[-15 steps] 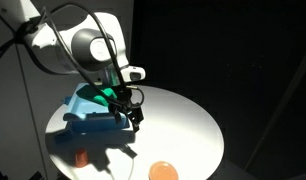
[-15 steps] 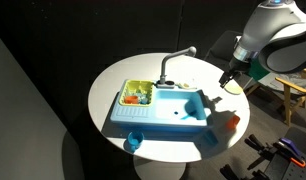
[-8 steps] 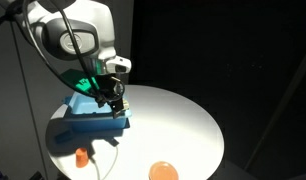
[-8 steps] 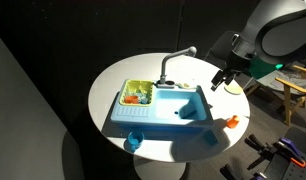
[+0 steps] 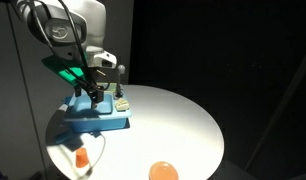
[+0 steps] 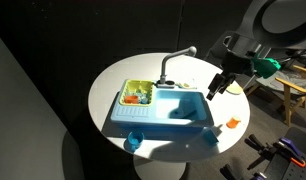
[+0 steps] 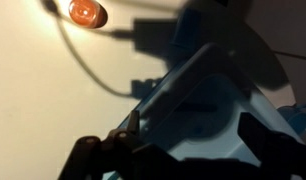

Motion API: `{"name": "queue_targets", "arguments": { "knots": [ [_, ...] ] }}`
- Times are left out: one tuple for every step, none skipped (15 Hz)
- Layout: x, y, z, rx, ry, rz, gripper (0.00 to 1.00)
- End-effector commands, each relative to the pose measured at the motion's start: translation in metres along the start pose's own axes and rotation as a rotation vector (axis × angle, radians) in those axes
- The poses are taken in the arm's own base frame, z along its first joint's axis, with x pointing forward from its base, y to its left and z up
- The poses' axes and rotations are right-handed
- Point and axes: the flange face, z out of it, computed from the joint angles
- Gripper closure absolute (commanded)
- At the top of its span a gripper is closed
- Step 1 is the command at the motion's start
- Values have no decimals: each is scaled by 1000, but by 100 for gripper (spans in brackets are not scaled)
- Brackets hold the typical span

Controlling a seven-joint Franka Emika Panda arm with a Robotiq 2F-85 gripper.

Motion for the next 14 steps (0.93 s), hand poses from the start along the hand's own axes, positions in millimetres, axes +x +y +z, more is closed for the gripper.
{"name": "queue_targets", "arguments": {
  "knots": [
    [1, -17, -14, 8, -77, -48, 0],
    [1, -21, -16, -4, -104, -57, 0],
    [1, -25, -17, -21, -127, -69, 0],
    [2, -29, -19, -39, -146, -79, 0],
    [2, -34, -22, -61, -161, -87, 0],
    [3, -39, -25, -85, -172, -91, 0],
    [3, -44, -28, -109, -179, -92, 0],
    [3, -50, -32, -138, -181, -84, 0],
    [3, -55, -35, -165, -177, -73, 0],
    [3, -60, -38, -189, -167, -61, 0],
    [3, -65, -41, -205, -153, -46, 0],
    [2, -70, -41, -217, -133, -23, 0],
    [0, -74, -41, -220, -126, -6, 0],
    [-1, -77, -39, -226, -116, 19, 0]
  ]
}}
